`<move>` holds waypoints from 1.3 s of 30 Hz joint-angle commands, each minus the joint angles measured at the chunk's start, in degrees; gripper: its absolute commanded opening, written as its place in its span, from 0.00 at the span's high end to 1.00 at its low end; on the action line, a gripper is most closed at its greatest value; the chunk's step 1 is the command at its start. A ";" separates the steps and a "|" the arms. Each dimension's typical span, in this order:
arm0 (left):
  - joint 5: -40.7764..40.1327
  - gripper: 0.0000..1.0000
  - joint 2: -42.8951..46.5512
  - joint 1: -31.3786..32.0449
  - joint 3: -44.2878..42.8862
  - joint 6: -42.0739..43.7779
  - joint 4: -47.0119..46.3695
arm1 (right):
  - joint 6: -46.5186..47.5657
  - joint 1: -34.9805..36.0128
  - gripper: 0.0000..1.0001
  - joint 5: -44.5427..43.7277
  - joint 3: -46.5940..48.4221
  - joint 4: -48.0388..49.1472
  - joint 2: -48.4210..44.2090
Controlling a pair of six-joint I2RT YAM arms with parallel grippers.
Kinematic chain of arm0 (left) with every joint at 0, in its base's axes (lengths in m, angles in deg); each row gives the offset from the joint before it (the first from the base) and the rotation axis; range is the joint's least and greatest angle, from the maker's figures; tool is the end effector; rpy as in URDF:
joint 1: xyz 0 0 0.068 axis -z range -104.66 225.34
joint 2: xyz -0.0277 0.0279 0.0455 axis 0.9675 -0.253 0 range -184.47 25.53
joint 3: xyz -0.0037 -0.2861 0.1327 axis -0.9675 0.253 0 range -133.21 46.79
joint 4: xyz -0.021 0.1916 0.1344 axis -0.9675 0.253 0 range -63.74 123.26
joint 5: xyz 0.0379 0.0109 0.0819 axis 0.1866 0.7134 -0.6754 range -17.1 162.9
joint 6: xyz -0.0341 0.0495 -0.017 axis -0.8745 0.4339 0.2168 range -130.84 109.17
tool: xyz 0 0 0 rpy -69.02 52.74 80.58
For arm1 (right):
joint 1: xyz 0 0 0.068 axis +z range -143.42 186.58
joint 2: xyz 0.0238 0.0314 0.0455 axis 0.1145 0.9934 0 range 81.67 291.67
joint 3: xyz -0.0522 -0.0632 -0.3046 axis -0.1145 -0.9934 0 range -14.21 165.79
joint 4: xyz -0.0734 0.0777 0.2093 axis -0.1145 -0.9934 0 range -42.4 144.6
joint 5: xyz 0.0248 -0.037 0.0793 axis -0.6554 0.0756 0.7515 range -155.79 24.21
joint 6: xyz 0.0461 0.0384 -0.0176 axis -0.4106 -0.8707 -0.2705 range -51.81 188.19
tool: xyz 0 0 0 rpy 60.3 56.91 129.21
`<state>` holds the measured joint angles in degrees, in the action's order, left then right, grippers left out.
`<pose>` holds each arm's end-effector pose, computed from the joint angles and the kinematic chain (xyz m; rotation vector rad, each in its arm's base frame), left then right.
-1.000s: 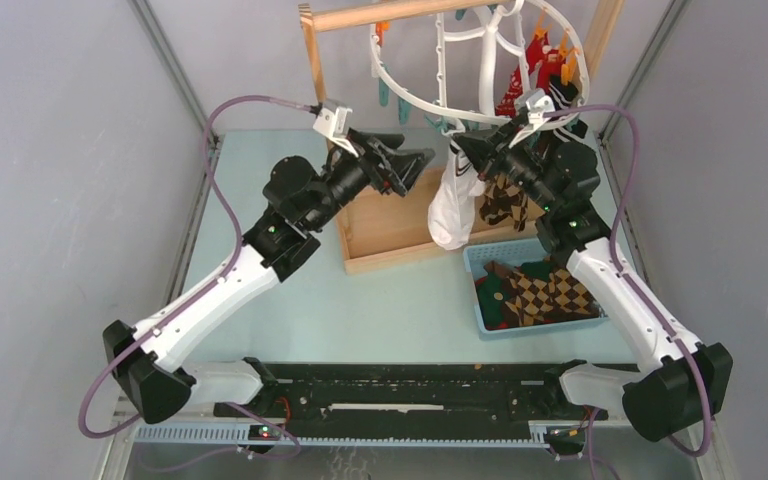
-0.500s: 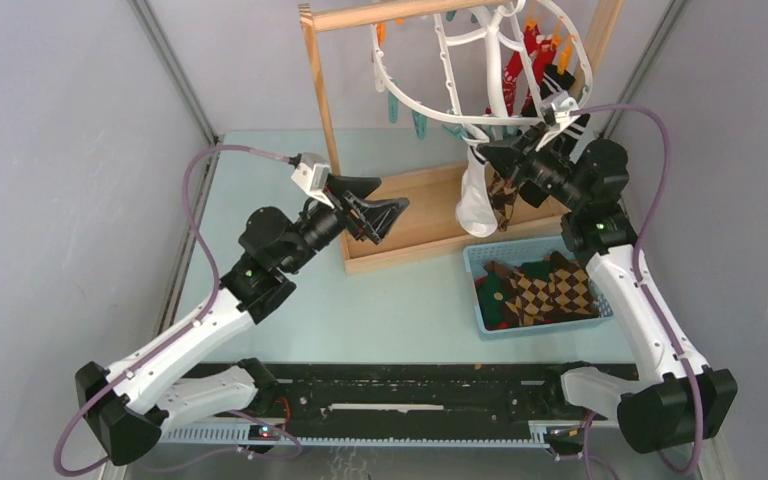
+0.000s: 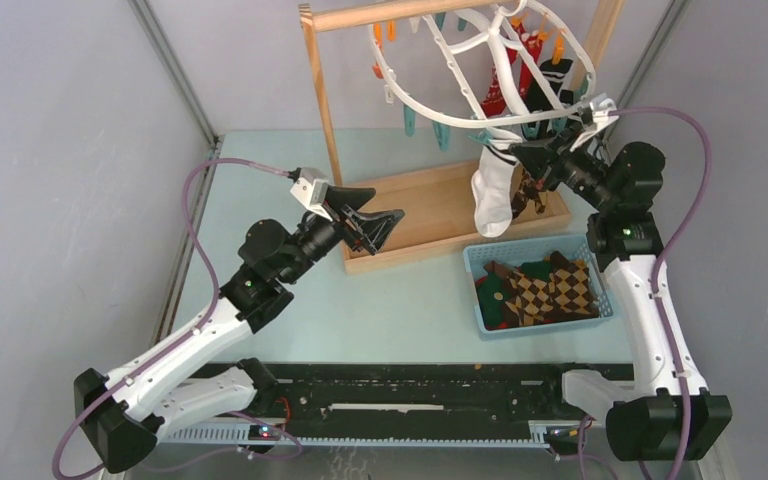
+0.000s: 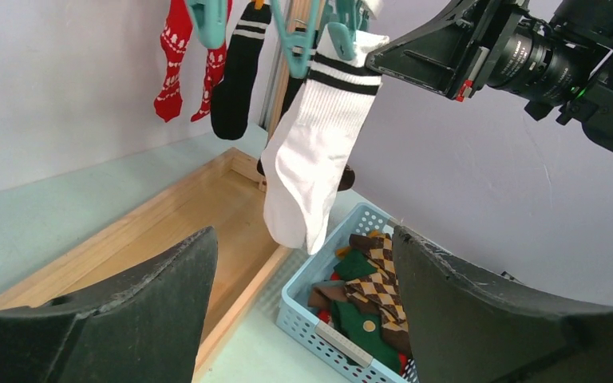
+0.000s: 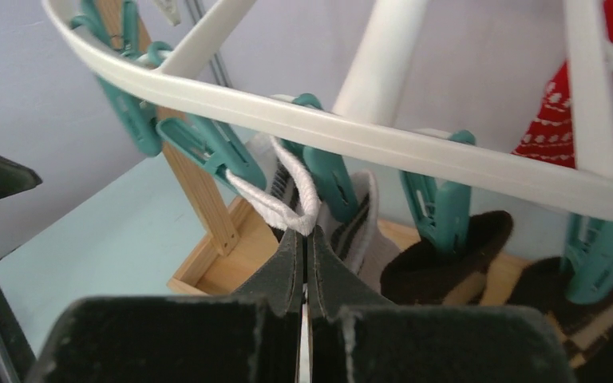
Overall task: Clip the socks to the hanger
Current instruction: Clamp the sock onto the hanger.
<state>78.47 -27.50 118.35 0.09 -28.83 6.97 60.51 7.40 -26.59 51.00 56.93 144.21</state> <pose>0.1248 -0.1228 0.4224 0.3890 1.3568 -0.9572 0.2017 0.0330 0.4663 -0.4695 1.4619 0.6240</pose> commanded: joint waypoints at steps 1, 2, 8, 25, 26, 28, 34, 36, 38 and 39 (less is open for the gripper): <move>-0.14 0.16 1.19 0.25 1.15 1.90 -2.95 | -1.20 -3.98 1.00 0.72 2.20 -0.75 -0.82; -0.04 0.16 1.12 0.25 1.19 1.91 -2.96 | -1.17 -4.66 1.00 0.89 2.42 -0.90 -0.74; 0.53 0.16 0.84 0.31 1.57 2.20 -3.37 | -1.02 -7.68 1.00 1.23 3.74 -0.79 -0.11; 1.25 0.15 1.09 0.25 2.64 2.27 -4.08 | 0.40 -17.25 1.00 2.12 8.44 0.52 6.19; 1.29 0.15 1.00 0.28 2.66 2.20 -4.09 | 0.43 -17.77 1.00 2.45 8.75 0.71 6.79; 1.46 0.15 0.93 0.28 2.66 2.05 -4.30 | 0.46 -18.71 1.00 3.03 9.31 1.22 7.79; 1.90 0.15 0.31 0.28 2.60 1.66 -4.78 | -0.93 -21.31 1.00 4.69 11.43 2.68 11.20; 1.91 0.15 0.22 0.25 2.59 1.59 -4.90 | -1.49 -21.93 1.00 5.35 12.00 3.19 12.05; 2.04 0.15 0.01 0.30 2.55 1.48 -5.14 | -1.62 -22.29 1.00 5.70 12.64 3.42 12.77; 2.06 0.15 -0.11 0.30 2.50 1.40 -5.28 | -1.71 -22.41 1.00 5.79 13.09 3.52 13.29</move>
<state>79.45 -27.53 118.35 1.97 -28.29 4.43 60.07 -14.13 -22.13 60.69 57.21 156.49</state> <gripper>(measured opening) 0.847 0.008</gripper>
